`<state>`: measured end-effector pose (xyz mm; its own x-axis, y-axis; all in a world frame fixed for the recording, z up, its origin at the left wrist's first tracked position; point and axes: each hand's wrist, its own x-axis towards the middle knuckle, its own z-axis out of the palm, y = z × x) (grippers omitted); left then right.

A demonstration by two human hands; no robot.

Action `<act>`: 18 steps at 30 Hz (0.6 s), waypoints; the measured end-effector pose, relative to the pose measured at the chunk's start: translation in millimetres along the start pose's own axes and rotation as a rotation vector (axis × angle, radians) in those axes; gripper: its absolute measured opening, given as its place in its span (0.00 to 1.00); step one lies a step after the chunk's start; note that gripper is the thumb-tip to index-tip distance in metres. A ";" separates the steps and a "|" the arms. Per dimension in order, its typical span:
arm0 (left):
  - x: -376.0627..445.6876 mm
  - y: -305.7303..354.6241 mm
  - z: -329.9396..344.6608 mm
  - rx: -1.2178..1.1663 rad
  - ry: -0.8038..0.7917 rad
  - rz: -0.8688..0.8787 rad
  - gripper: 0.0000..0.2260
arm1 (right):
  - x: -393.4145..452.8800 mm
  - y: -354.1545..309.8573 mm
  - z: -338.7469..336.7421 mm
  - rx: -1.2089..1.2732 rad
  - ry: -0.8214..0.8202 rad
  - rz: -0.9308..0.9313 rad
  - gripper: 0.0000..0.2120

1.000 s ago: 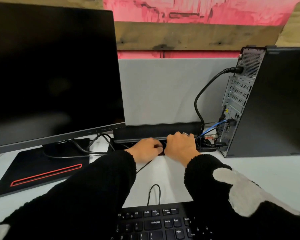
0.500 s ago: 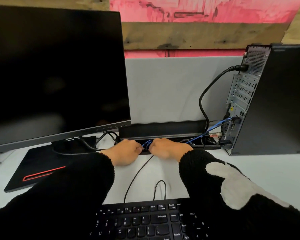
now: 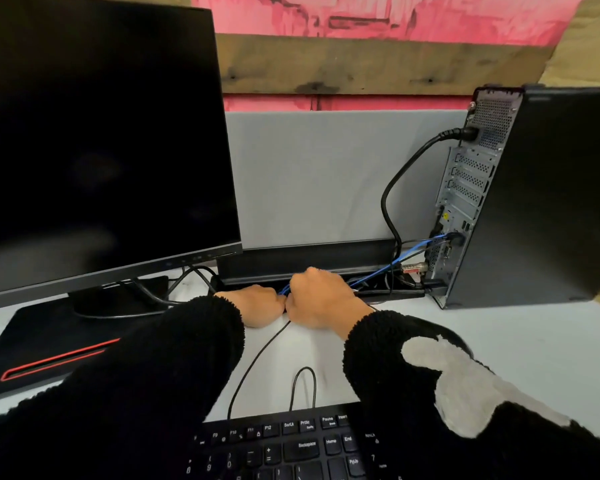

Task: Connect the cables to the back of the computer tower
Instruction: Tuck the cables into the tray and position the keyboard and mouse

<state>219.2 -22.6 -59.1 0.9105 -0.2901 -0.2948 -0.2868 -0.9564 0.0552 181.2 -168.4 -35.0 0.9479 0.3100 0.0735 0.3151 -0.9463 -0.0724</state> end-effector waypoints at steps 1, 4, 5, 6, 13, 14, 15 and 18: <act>-2.7 3.1 1.0 0.050 0.095 0.039 0.18 | 0.1 -0.6 -2.0 -0.047 0.086 -0.019 0.08; -7.1 5.1 0.6 -0.014 0.369 0.002 0.16 | 4.6 6.0 -6.4 -0.087 0.089 0.066 0.14; -3.2 4.9 1.6 -0.067 0.396 0.018 0.16 | 5.1 10.5 -8.7 -0.032 -0.025 0.143 0.15; -1.0 6.1 0.6 -0.137 0.387 0.040 0.16 | 5.7 14.8 -10.3 0.025 -0.155 0.206 0.15; 4.0 20.3 -9.3 -0.027 0.007 0.100 0.19 | 32.2 31.4 -1.9 0.050 -0.458 0.248 0.14; 4.2 23.2 -11.0 -0.007 -0.018 0.100 0.19 | 37.2 34.1 0.9 0.065 -0.429 0.288 0.16; 4.0 25.3 -13.0 -0.005 -0.032 0.099 0.19 | 40.9 37.4 1.0 0.069 -0.412 0.325 0.20; 9.2 25.5 -9.9 0.007 0.047 0.093 0.18 | 89.5 72.0 44.3 0.110 -0.550 0.340 0.29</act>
<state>223.3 -50.0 -50.9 0.8925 -0.3795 -0.2437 -0.3730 -0.9249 0.0741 290.8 -204.7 -77.7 0.8723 0.0247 -0.4884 -0.0307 -0.9940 -0.1051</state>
